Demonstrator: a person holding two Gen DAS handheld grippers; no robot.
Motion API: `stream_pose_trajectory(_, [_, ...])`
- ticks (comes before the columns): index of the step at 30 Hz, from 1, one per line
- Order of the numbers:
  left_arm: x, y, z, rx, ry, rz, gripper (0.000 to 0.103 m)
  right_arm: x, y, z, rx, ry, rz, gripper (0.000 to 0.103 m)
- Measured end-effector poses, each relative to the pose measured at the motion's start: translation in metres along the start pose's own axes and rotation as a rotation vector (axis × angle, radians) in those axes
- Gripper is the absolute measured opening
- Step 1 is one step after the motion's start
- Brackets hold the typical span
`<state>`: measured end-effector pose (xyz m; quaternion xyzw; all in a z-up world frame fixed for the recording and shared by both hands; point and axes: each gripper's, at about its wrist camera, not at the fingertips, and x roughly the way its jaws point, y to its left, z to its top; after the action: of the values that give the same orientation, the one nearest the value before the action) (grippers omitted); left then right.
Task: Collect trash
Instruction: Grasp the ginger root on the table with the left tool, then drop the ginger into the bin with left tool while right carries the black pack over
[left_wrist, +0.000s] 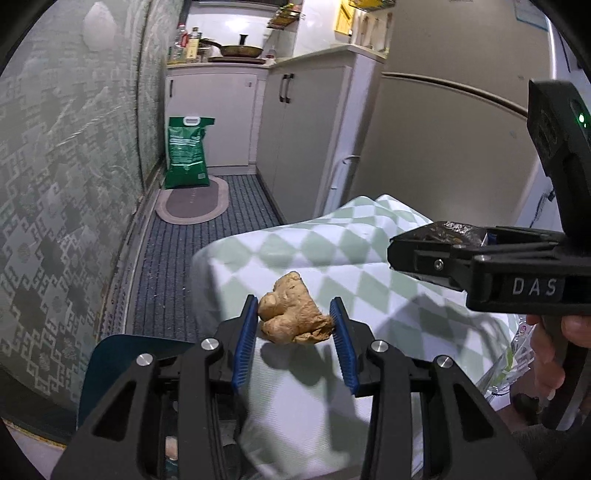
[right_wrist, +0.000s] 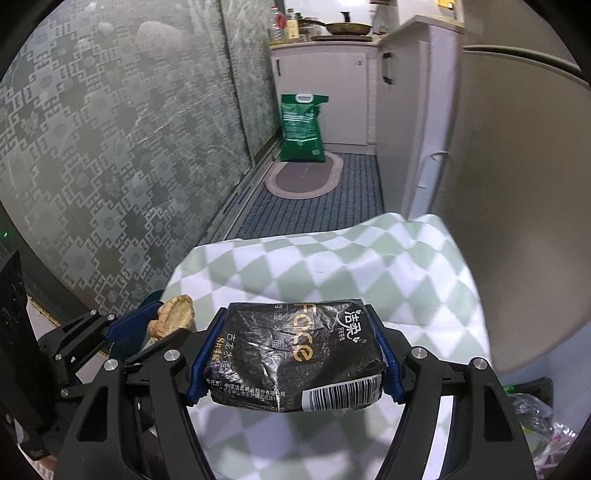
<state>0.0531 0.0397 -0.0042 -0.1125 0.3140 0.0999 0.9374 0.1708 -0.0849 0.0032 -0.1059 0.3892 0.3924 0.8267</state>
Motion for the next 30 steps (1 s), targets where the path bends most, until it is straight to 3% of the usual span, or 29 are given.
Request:
stream_pose_trajectory(15, [-0.026, 0.065, -0.017, -0.050, 0.007, 0.045, 0.042, 0.024, 0.068, 0.011, -0.073, 0.022, 0.078, 0.072])
stream_pose_trajectory(30, [-0.030, 0.115, -0.043, -0.074, 0.094, 0.047, 0.042, 0.046, 0.131, 0.015, -0.148, 0.058, 0.178, 0.072])
